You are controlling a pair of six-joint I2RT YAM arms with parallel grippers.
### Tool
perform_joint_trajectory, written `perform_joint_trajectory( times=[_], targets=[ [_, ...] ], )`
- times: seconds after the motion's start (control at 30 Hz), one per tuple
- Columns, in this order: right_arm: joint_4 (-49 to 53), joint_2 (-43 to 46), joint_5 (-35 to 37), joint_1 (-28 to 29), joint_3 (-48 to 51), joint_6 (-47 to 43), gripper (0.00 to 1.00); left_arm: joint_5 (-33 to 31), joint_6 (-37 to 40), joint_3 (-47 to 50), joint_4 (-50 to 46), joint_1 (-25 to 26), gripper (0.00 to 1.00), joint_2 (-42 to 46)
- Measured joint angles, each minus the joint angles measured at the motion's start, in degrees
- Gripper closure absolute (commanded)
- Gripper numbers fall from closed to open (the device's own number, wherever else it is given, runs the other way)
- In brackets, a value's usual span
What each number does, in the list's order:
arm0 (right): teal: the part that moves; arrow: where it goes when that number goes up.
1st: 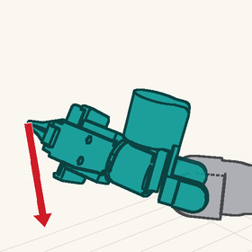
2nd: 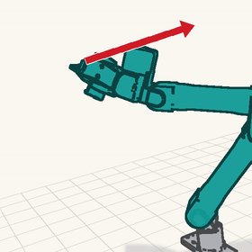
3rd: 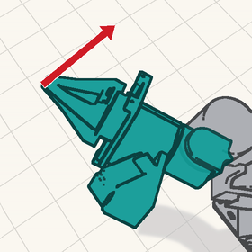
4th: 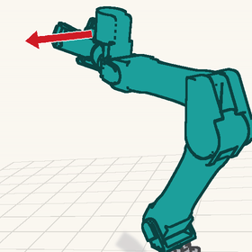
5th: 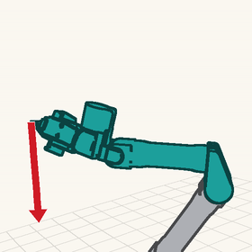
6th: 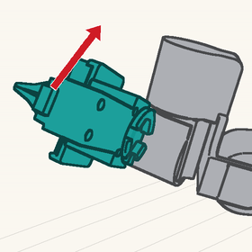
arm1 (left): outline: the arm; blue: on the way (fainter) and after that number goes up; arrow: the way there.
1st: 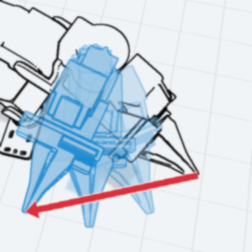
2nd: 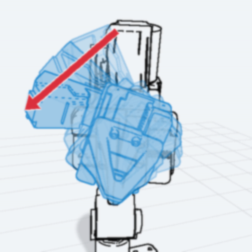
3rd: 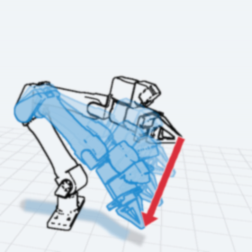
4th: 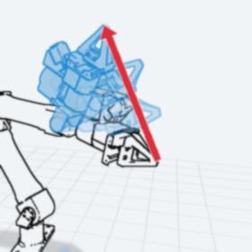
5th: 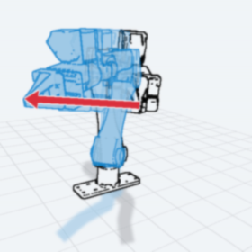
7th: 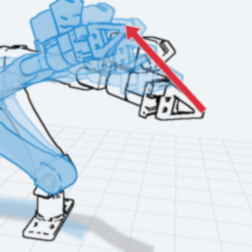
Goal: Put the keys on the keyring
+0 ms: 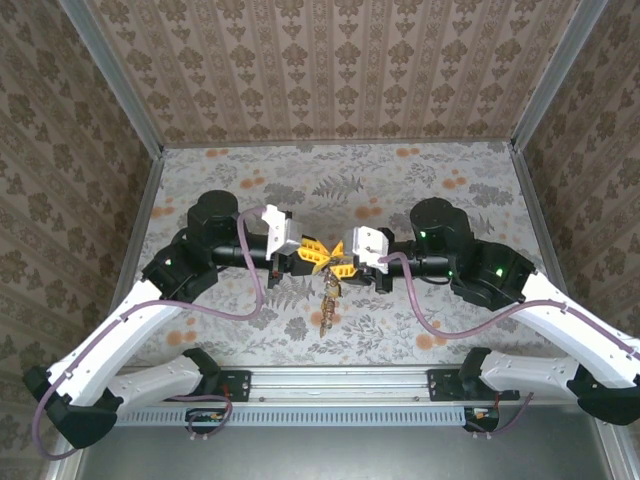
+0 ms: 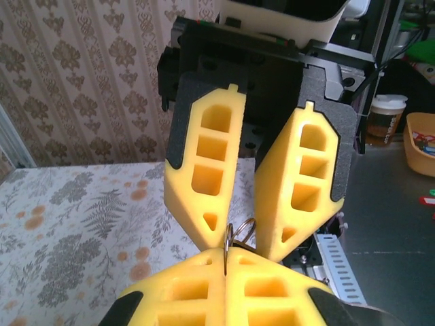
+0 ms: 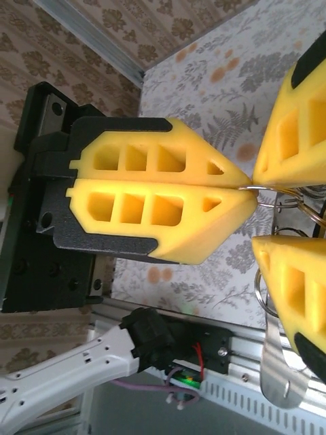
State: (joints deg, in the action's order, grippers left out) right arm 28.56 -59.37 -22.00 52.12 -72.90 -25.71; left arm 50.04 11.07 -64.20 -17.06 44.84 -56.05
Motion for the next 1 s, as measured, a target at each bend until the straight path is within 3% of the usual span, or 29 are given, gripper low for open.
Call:
perform_joint_trajectory(
  times=[0.2,0.83,0.93,1.0],
  targets=[
    [-3.89,1.01,-0.28,-0.35,1.77,2.89,0.80,1.27,-2.40,1.81,4.72,-0.48,1.00,0.76],
    [-15.65,1.38,-0.83,-1.60,6.29,10.88,0.75,0.04,-6.62,6.40,13.90,-1.42,1.00,4.46],
    [-16.24,1.38,-1.25,-1.88,6.71,11.58,0.83,-0.42,-6.62,6.43,13.90,-1.44,1.00,4.48],
    [-16.46,1.49,-1.46,-2.16,6.86,12.39,0.96,-0.79,-6.62,6.45,13.90,-1.55,1.00,4.52]
  ],
)
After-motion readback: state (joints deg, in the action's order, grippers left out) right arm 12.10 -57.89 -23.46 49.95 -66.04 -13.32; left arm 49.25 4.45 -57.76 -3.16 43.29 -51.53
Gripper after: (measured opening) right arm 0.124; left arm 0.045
